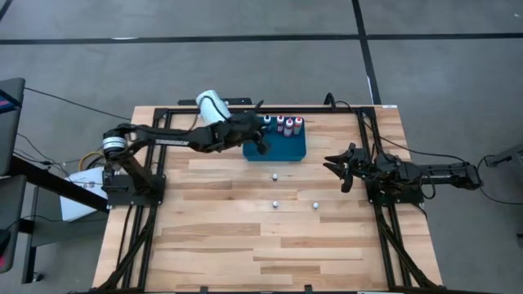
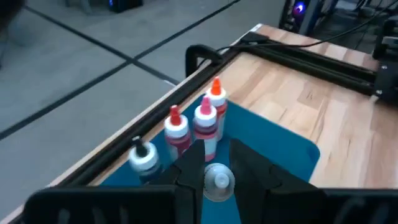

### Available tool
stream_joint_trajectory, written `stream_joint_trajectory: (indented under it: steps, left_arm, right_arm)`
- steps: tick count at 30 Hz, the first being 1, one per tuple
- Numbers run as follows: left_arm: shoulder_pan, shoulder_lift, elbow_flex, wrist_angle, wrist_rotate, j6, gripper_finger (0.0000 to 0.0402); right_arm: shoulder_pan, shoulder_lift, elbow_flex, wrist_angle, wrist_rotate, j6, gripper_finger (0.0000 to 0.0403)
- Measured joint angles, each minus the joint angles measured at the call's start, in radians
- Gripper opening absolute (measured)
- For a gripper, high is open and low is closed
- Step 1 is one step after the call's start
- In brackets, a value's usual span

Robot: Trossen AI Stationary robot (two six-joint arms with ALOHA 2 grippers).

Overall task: Pick & Place food coloring
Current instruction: Put the small brown food coloring bottle into the blue bin

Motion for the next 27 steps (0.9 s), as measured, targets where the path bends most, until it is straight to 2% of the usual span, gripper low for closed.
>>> stream_joint_trajectory:
  steps: [4, 12, 21, 27]
  left_arm:
    - [-0.001, 0.092, 0.000, 0.053, 0.006, 0.000, 0.0052]
    - [-0.001, 0.187, 0.000, 0.036, 0.047, 0.005, 0.0053]
    - [0.008, 0.198, 0.000, -0.135, 0.074, 0.034, 0.0052]
    - [0.022, 0.198, 0.000, -0.163, 0.071, 0.066, 0.0058]
  right_arm:
    - [0.000, 0.001, 0.000, 0.000, 0.000, 0.000, 0.0111]
    - [0.000, 0.001, 0.000, 0.000, 0.000, 0.000, 0.0111]
    - [0.000, 0.001, 0.000, 0.000, 0.000, 0.001, 0.0111]
    - [0.000, 0.001, 0.000, 0.000, 0.001, 0.006, 0.0111]
